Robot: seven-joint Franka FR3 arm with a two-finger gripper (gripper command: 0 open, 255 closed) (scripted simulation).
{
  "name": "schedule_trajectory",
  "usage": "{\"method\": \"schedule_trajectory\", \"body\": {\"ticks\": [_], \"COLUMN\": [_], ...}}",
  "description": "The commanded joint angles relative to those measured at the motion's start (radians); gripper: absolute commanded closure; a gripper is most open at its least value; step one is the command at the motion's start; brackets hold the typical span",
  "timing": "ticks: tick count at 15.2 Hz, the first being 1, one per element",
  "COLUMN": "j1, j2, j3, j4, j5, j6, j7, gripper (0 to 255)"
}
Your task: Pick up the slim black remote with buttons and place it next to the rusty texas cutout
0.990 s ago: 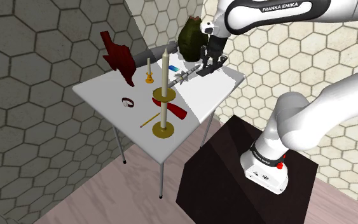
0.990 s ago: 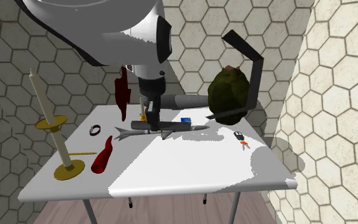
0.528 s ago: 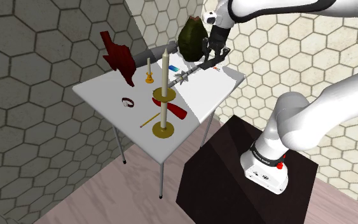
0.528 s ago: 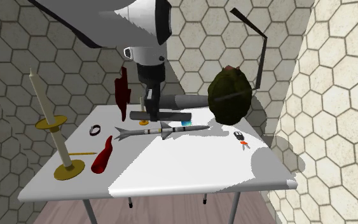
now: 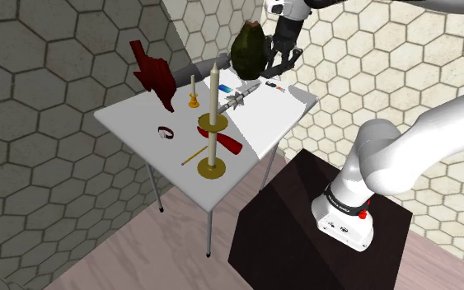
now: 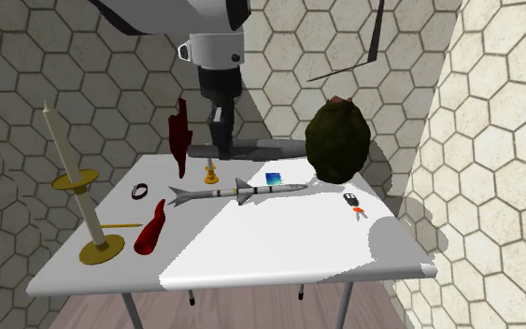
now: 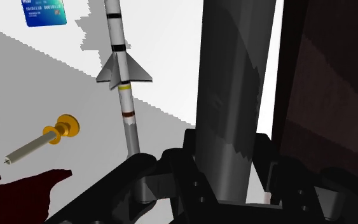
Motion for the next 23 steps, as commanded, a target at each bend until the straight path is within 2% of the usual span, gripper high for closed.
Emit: {"method": "schedule_trajectory", "body": {"ticks": [1, 16, 23], "j1": [0.001, 0.017, 0.072], "j2": [0.002, 0.045, 0.307], "j3": [0.003, 0.021, -0.001], "j4": [0.03, 0.253, 0.465], "j5": [0.003, 0.029, 0.115], "j6": [-0.028, -0.209, -0.172], "j7": [-0.003, -0.016, -0.009], "gripper": [255, 255, 255]}}
